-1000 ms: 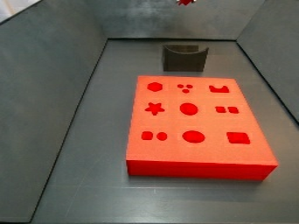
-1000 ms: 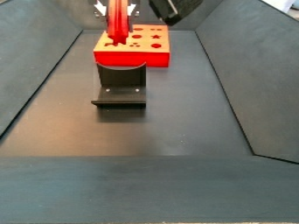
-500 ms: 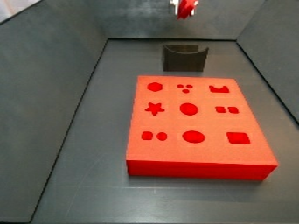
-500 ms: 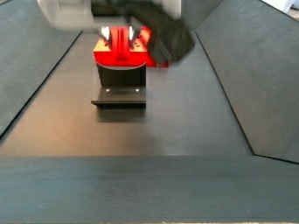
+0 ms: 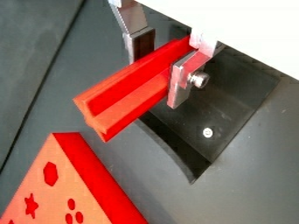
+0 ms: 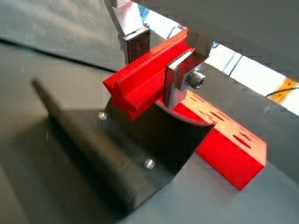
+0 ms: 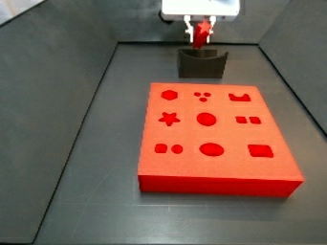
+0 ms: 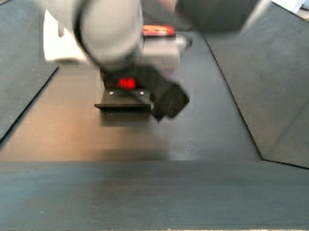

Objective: Pick up the star object. Move up. Place the star object on the fixture. Regrasp the star object. Move to above the board. Insert the star object.
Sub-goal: Place the star object on the fixture, then regrasp the star object.

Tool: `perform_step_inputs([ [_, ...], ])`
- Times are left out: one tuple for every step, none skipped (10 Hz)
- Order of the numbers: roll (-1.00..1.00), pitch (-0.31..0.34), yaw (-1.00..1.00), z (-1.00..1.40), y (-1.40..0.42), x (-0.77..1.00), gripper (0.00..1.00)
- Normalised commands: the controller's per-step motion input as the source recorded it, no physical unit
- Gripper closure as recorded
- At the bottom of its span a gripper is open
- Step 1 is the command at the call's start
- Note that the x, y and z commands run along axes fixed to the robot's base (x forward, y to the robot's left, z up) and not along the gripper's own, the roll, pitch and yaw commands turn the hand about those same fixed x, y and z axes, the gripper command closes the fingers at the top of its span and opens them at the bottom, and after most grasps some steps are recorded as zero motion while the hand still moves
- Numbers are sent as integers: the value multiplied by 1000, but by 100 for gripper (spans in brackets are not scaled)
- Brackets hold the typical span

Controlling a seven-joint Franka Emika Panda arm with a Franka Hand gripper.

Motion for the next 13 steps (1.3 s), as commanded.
perform_step_inputs([
  [-345, 29, -116, -1000, 120, 178, 100],
  [-247, 25, -106, -1000, 115, 184, 100],
  [-201, 21, -99, -898, 108, 164, 100],
  [-185, 16, -96, -715, 93, 132, 100],
  [-150, 6, -89, -582, 114, 108, 100],
  [-143, 4, -78, -579, 110, 81, 100],
  [0, 0, 0, 0, 0, 0, 0],
  [12, -24, 48, 1000, 0, 0, 0],
  [18, -24, 51, 1000, 4, -4, 0],
  [33, -1, 55, 1000, 3, -28, 0],
  [44, 17, 52, 1000, -4, -34, 0],
  [48, 44, 48, 1000, -2, -37, 0],
  [45, 69, 40, 940, 1, -36, 0],
])
